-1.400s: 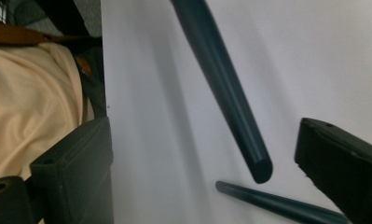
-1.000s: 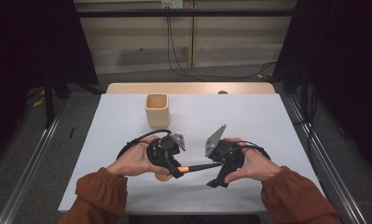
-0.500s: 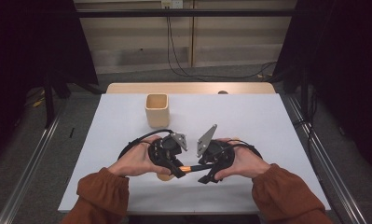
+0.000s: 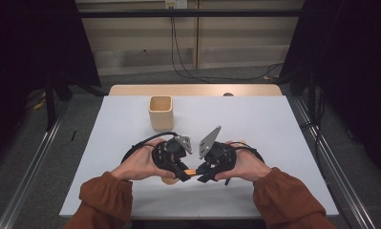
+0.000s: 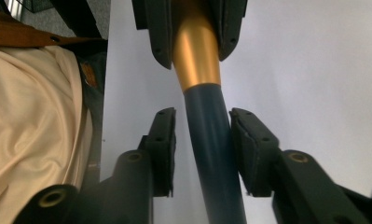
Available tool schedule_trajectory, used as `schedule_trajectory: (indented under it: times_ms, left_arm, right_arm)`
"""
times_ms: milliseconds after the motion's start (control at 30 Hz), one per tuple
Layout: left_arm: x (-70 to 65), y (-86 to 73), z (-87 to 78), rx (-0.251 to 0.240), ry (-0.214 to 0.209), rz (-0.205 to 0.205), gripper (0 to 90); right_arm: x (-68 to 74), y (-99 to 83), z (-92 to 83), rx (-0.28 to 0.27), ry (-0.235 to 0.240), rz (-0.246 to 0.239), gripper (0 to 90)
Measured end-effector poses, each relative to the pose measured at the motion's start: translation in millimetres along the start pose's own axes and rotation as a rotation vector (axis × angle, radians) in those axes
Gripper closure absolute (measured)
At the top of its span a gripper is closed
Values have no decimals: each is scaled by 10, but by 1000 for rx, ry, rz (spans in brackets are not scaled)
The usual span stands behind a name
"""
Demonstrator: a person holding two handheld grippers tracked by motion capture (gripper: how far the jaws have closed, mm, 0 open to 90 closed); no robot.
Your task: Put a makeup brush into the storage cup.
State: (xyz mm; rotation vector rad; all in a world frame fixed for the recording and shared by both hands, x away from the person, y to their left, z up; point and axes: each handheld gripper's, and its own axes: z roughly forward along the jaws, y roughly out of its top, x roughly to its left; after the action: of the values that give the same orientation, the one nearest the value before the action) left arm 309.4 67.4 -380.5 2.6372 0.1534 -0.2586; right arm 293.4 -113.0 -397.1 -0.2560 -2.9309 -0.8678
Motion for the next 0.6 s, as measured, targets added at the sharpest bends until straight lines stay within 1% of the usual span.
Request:
schedule_trajectory:
  times_ms: [33, 133, 167, 200, 233, 267, 300, 367, 400, 433, 500, 533, 567, 600]
  left_arm:
    - [1, 0, 2, 3, -1, 7, 668]
    - [1, -4, 11, 8, -2, 5, 668]
    - [2, -6, 19, 3, -5, -2, 668]
    - [4, -6, 25, 3, -3, 2, 668]
    - [-3, -11, 34, -7, -4, -10, 668]
    - [-7, -15, 36, -8, -10, -12, 668]
    - [-8, -15, 35, -10, -8, -9, 667]
    - [-4, -13, 39, -10, -12, -6, 667]
    - [0, -11, 42, -6, -13, -3, 667]
    - [-2, -13, 48, -7, -17, -3, 666]
    - [1, -12, 45, 2, -14, 22, 665]
    - [0, -14, 46, -5, -15, 30, 664]
    - [7, -14, 41, -1, -16, 36, 664]
    - [9, -18, 43, -14, -21, 21, 662]
  right_arm:
    - [-2, -2, 2, -9, 0, -3, 651]
    - [-7, -3, 1, -25, 4, -9, 678]
    - [-2, 2, 5, -19, 10, -7, 681]
    - [1, 12, 19, -17, 9, -12, 683]
    - [1, 17, 27, -17, 5, -15, 691]
    - [4, 18, 36, -14, 11, -13, 709]
    - [-6, 10, 41, -12, 16, -16, 726]
    - [-14, 0, 47, -21, 18, -17, 731]
    - [-6, -1, 47, -12, 24, -13, 736]
    - [-3, -1, 52, -9, 21, -22, 741]
    - [1, -9, 52, -10, 22, -27, 747]
    - [2, -13, 52, -10, 24, -32, 750]
    - [9, -15, 49, -10, 31, -29, 751]
    - [9, -16, 49, -14, 32, -31, 752]
